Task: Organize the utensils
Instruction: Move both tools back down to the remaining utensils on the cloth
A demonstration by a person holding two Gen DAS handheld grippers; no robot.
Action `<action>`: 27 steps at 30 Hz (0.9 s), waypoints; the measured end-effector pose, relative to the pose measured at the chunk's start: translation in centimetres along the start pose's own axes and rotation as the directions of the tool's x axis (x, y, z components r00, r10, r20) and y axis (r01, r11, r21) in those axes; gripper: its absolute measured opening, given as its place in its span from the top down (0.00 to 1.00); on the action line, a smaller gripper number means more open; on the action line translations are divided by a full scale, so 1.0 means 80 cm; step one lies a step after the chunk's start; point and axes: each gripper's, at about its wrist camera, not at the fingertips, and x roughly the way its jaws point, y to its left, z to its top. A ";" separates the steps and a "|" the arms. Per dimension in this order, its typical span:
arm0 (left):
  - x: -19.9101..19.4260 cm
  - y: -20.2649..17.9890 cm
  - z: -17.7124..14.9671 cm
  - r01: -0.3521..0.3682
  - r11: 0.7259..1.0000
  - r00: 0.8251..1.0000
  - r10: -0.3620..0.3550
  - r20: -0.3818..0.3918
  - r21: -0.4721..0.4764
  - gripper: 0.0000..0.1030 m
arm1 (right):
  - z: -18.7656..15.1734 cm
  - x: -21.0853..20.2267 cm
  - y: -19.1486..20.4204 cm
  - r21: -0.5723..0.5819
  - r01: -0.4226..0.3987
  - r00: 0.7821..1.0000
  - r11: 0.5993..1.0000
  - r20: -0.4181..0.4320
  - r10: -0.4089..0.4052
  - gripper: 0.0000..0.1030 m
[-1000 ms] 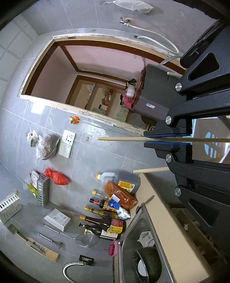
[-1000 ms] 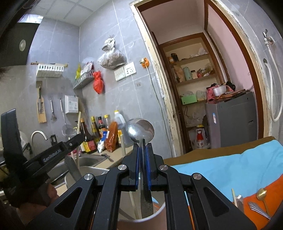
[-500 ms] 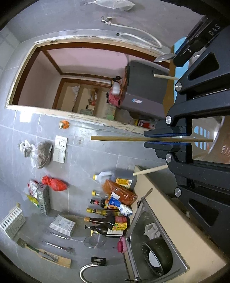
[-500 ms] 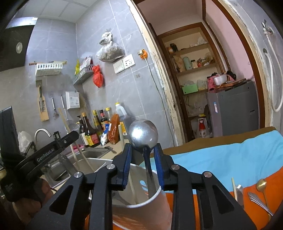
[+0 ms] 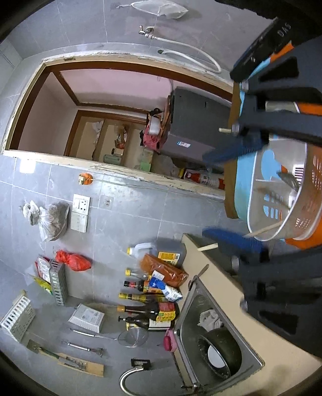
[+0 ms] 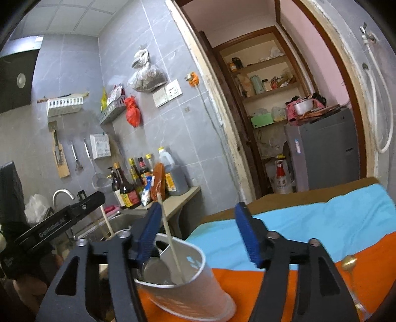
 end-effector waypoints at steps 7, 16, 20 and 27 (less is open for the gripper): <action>-0.021 -0.036 0.011 -0.031 0.999 0.999 0.031 0.014 -0.044 0.07 | 0.039 -0.048 -0.033 -0.045 0.087 0.995 0.995 0.044 -0.085 0.00; -0.040 -0.113 -0.012 -0.017 0.999 1.000 0.018 -0.017 0.028 0.05 | 0.067 -0.110 -0.088 -0.101 0.188 0.981 0.977 0.075 -0.181 0.00; -0.042 -0.147 -0.032 0.024 0.999 0.999 -0.023 -0.043 0.036 0.05 | 0.067 -0.132 -0.116 -0.121 0.238 0.971 0.964 0.062 -0.232 0.00; -0.029 -0.203 -0.066 0.099 0.992 0.989 -0.089 -0.117 0.082 0.05 | 0.046 -0.158 -0.167 -0.118 0.319 0.947 0.940 0.006 -0.320 0.00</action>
